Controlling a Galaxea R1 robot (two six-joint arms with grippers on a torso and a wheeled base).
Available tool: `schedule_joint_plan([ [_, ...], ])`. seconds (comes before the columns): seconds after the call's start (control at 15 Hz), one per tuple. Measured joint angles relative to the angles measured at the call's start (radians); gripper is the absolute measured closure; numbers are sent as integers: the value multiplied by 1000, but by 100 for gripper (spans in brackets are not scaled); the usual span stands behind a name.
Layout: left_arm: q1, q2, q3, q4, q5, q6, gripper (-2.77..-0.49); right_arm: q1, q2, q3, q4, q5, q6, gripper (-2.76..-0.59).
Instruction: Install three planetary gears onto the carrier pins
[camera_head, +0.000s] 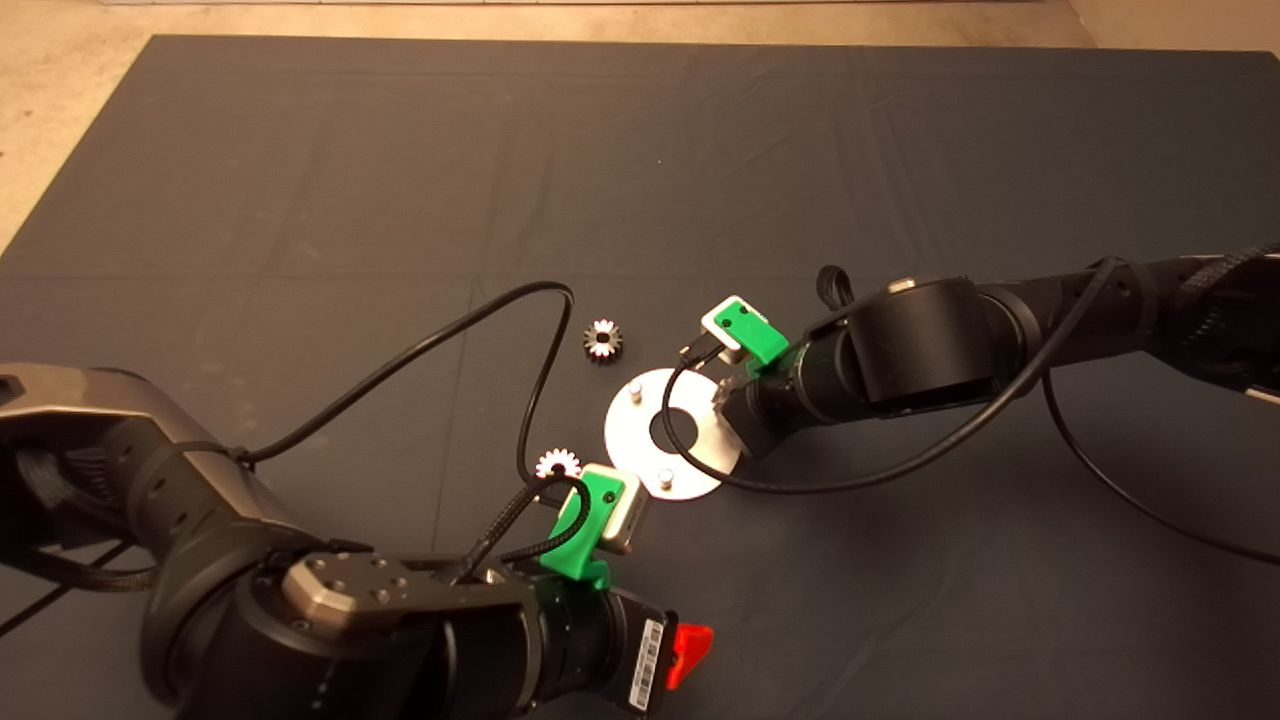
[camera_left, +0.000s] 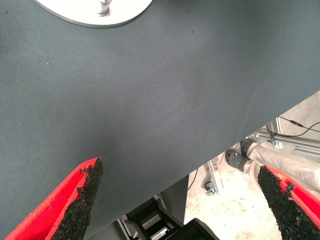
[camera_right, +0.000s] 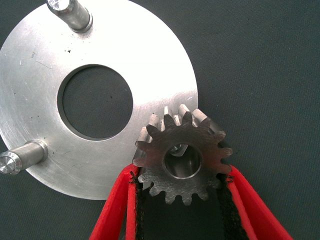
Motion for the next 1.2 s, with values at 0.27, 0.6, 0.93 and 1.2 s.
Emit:
schedule_joint_plan([
  [0.27, 0, 0, 0, 1, 0, 0, -222, 0, 6, -2, -1, -5, 0, -81],
  [0.6, 0, 0, 0, 3, 0, 0, -222, -1, 16, -3, -2, -10, 0, -81],
  [0.93, 0, 0, 0, 3, 0, 0, -222, -1, 20, -4, -2, -11, 0, -80],
  [1.2, 0, 0, 0, 4, 0, 0, -222, -1, 19, -4, -2, -11, 0, -80],
])
